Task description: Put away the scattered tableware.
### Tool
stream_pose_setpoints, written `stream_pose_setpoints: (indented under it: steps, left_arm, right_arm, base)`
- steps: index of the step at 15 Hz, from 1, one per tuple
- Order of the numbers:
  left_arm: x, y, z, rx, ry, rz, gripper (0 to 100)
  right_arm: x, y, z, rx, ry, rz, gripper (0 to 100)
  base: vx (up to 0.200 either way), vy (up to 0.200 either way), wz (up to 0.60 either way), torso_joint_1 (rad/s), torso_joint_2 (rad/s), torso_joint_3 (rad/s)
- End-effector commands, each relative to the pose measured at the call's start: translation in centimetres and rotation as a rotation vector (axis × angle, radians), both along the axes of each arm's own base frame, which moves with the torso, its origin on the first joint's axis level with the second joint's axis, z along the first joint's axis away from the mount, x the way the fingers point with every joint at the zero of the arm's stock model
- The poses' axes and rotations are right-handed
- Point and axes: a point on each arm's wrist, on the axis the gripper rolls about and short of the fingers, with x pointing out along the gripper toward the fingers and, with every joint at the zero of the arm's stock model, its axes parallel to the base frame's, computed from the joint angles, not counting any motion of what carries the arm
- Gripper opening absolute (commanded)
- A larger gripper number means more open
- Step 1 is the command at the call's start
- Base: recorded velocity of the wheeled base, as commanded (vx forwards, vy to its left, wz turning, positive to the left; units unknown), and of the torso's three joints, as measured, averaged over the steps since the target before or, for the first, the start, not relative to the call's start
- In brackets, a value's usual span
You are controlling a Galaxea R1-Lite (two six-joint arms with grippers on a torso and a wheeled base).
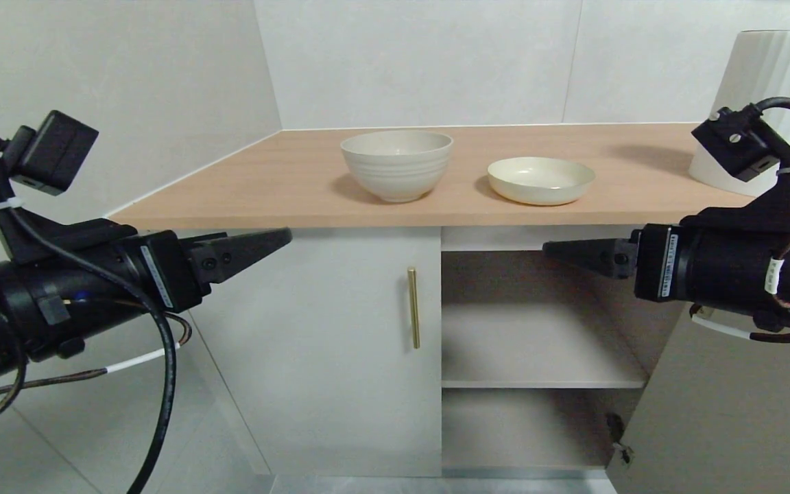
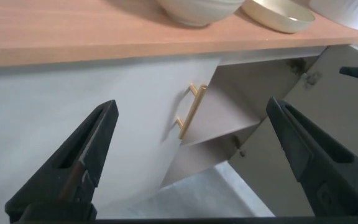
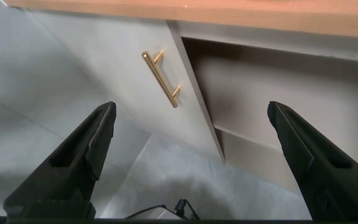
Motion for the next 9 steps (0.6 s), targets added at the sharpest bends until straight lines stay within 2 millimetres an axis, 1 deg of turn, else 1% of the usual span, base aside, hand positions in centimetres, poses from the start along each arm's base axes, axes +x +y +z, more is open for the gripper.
stream_pose_setpoints:
  steps: [1,3,4,9]
  left_arm:
    - [0.51,-0.2,-0.44,0.005,0.021,-0.001,100]
    - [0.69,-0.27,-0.57,-0.008,0.034,-0.001,100]
    - [0.73,-0.29,-0.56,-0.016,0.039,-0.001,100]
    - [1.25,-0.49,-0.84,-0.013,0.056,-0.005,100]
  right_arm:
    - [0.23,0.11,-0.22,-0.005,0.008,-0.002,100]
    - [0.22,0.06,-0.23,-0.005,0.008,-0.003,100]
    - [0.22,0.06,-0.23,-0.005,0.008,-0.003,100]
    - [0.44,0.17,-0.45,-0.011,0.015,-0.005,100]
  base:
    - [0.0,0.0,0.0,0.051,-0.28,-0.237]
    - [0.0,0.0,0.0,0.076,-0.23,-0.286]
    - [0.0,0.0,0.0,0.134,-0.39,-0.33]
    - [0.0,0.0,0.0,0.145,-0.51,-0.311]
